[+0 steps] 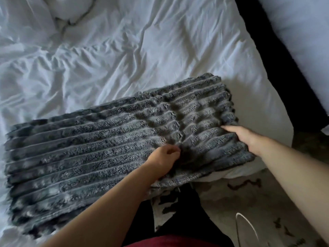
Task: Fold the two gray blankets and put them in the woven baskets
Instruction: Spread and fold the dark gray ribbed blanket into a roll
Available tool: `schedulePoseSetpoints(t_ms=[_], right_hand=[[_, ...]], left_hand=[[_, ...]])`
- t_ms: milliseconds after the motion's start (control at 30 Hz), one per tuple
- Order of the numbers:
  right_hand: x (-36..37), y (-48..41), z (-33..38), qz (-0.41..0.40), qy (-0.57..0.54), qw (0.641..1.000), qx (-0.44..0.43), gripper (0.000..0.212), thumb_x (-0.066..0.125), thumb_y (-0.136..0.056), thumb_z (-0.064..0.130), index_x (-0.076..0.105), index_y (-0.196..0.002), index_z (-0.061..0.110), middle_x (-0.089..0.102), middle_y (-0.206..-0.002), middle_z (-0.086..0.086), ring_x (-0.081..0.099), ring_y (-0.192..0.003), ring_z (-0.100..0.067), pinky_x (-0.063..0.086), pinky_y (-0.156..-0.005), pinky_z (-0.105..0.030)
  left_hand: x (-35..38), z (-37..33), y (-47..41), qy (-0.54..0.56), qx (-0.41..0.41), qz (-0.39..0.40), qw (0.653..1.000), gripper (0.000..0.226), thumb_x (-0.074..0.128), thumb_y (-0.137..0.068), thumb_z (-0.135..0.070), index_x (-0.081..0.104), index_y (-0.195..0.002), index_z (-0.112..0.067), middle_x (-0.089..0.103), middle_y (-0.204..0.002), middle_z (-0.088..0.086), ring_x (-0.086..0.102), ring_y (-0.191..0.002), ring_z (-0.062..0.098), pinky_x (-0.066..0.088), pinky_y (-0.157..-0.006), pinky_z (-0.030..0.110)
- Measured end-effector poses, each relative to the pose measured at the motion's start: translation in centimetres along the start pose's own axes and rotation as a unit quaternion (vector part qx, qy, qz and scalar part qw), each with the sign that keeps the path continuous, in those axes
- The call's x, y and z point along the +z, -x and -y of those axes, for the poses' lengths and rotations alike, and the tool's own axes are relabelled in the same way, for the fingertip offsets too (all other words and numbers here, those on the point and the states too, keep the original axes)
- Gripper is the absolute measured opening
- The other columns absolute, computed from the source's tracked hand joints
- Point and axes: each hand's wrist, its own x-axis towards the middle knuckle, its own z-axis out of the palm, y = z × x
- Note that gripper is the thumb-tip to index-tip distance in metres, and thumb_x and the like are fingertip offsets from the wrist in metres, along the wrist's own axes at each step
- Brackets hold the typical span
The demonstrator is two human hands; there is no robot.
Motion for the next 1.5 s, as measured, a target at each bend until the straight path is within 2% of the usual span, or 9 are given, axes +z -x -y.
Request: schedulePoseSetpoints(t_ms=[200, 367, 633, 767, 900, 1033, 1133, 1233, 1500], right_hand=[[4.3, 5.7, 1.3, -0.091, 0.02, 0.994, -0.058, 0.014, 0.067, -0.082, 0.034, 0.069, -0.077, 0.022, 0.072, -0.066, -0.003, 0.067, -0.053, -0.023, 0.047, -0.045, -0.021], [12.1, 12.4, 3.3, -0.189, 0.165, 0.942, -0.224, 0.032, 0.076, -0.063, 0.05, 0.055, -0.084, 0.038, 0.056, -0.079, 0.022, 0.053, -0.074, -0.004, 0.038, -0.062, -0.021], [30.1, 17.9, 6.9, -0.077, 0.567, 0.745, -0.342, 0.053, 0.06, -0.069, 0.067, 0.042, -0.094, 0.024, 0.062, -0.113, -0.007, 0.055, -0.109, -0.03, 0.036, -0.081, -0.038], [34.8, 17.1, 6.2, 0.101, 0.54, 0.776, -0.31, 0.068, 0.062, -0.079, 0.056, 0.042, -0.137, 0.026, 0.051, -0.139, -0.005, 0.045, -0.129, -0.026, 0.039, -0.106, -0.037], [35.5, 16.4, 6.0, 0.137, 0.492, 0.801, -0.313, 0.049, 0.063, -0.082, 0.028, 0.053, -0.129, 0.03, 0.06, -0.13, -0.002, 0.053, -0.12, -0.019, 0.042, -0.1, -0.028], [33.3, 15.2, 6.6, 0.202, 0.257, 0.915, -0.237, 0.028, 0.044, -0.088, -0.001, 0.064, -0.098, 0.016, 0.066, -0.09, -0.009, 0.06, -0.082, -0.017, 0.047, -0.076, -0.025], [31.1, 13.3, 7.8, 0.174, 0.088, 0.966, -0.172, 0.031, 0.034, -0.097, -0.002, 0.061, -0.088, 0.009, 0.068, -0.067, -0.006, 0.065, -0.059, -0.016, 0.053, -0.057, -0.024], [27.8, 11.3, 8.5, 0.154, 0.111, 0.964, -0.187, 0.024, 0.044, -0.096, -0.001, 0.063, -0.09, 0.012, 0.07, -0.069, -0.003, 0.066, -0.058, -0.013, 0.054, -0.053, -0.024], [18.2, 5.5, 13.5, -0.042, 0.311, 0.889, -0.333, 0.021, 0.064, -0.079, 0.001, 0.063, -0.095, 0.014, 0.069, -0.089, -0.008, 0.06, -0.069, -0.015, 0.046, -0.058, -0.026]], left_hand=[[-1.7, 1.2, 0.4, 0.064, -0.047, 0.054, 0.995, 0.032, 0.052, -0.095, -0.039, 0.064, -0.118, -0.02, 0.065, -0.111, 0.007, 0.063, -0.102, 0.027, 0.052, -0.092, 0.037], [-6.5, 1.0, 2.9, 0.149, -0.054, 0.089, 0.983, 0.017, 0.054, -0.095, -0.023, 0.063, -0.083, -0.016, 0.066, -0.083, 0.005, 0.062, -0.07, 0.017, 0.051, -0.059, 0.025], [-18.4, 4.5, 6.8, 0.427, -0.016, -0.118, 0.897, 0.03, 0.044, -0.094, -0.033, 0.067, -0.085, -0.015, 0.071, -0.08, 0.006, 0.066, -0.067, 0.021, 0.051, -0.063, 0.029], [-21.5, 6.7, 7.4, 0.381, -0.027, -0.222, 0.897, 0.049, 0.043, -0.093, -0.053, 0.067, -0.107, -0.012, 0.071, -0.104, 0.003, 0.067, -0.092, 0.022, 0.048, -0.085, 0.036], [-22.0, 8.4, 8.3, 0.216, -0.036, -0.341, 0.914, 0.059, 0.047, -0.087, -0.062, 0.053, -0.122, -0.014, 0.061, -0.107, 0.003, 0.056, -0.103, 0.024, 0.037, -0.079, 0.032], [-20.2, 7.4, 8.8, 0.177, -0.035, -0.261, 0.948, 0.076, 0.06, -0.068, -0.074, 0.051, -0.126, -0.025, 0.062, -0.124, 0.006, 0.057, -0.113, 0.024, 0.042, -0.088, 0.028], [-18.3, 6.5, 8.1, 0.104, -0.095, -0.182, 0.973, 0.129, 0.07, -0.047, -0.08, 0.017, -0.15, -0.023, 0.034, -0.148, 0.016, 0.04, -0.134, 0.03, 0.035, -0.11, 0.036], [-15.8, 4.5, 6.6, -0.021, -0.157, -0.133, 0.978, 0.144, 0.076, -0.048, -0.073, -0.011, -0.151, -0.02, 0.01, -0.152, 0.022, 0.034, -0.137, 0.036, 0.034, -0.11, 0.038], [-10.2, -1.4, 3.0, -0.06, -0.163, -0.209, 0.962, 0.088, 0.068, -0.072, -0.026, 0.019, -0.143, -0.013, 0.062, -0.113, 0.01, 0.061, -0.105, 0.03, 0.049, -0.077, 0.034]])
